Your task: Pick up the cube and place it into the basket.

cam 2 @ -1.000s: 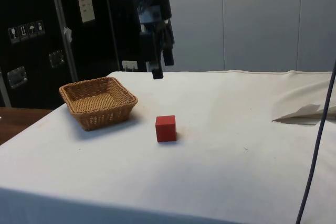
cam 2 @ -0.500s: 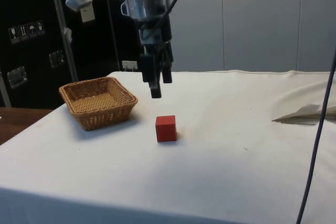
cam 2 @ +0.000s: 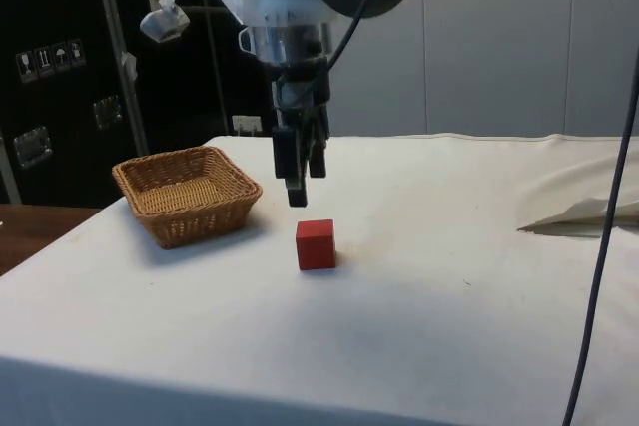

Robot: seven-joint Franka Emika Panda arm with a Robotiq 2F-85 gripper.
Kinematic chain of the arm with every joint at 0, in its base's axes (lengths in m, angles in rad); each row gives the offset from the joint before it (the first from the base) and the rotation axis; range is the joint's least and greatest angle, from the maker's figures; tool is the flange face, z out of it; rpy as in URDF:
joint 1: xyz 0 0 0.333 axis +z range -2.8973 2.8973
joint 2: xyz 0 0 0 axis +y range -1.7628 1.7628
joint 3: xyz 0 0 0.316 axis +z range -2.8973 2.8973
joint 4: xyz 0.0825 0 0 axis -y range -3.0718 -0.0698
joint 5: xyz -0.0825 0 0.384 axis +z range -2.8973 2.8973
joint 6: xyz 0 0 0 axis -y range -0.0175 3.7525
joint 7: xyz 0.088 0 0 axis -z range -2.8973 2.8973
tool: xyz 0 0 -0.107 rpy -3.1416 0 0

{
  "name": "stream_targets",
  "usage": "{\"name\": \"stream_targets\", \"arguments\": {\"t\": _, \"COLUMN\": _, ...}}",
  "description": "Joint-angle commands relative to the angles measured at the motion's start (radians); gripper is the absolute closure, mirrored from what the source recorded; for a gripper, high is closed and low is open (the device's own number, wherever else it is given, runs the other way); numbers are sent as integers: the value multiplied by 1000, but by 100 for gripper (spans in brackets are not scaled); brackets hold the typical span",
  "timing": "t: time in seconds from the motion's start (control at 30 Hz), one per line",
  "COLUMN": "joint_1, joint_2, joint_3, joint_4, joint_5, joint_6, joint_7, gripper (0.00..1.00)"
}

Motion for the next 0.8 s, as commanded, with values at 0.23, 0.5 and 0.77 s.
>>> {"name": "stream_targets", "arguments": {"t": 0.23, "joint_1": -10, "joint_2": 33, "joint_3": -19, "joint_4": -19, "joint_5": -4, "joint_6": 83, "joint_7": -81, "gripper": 0}}
{"name": "stream_targets", "arguments": {"t": 0.5, "joint_1": -12, "joint_2": 78, "joint_3": -27, "joint_4": -29, "joint_5": -1, "joint_6": 159, "joint_7": -140, "gripper": 0}}
{"name": "stream_targets", "arguments": {"t": 0.77, "joint_1": -10, "joint_2": 133, "joint_3": -15, "joint_4": -28, "joint_5": 3, "joint_6": 228, "joint_7": -158, "gripper": 0}}
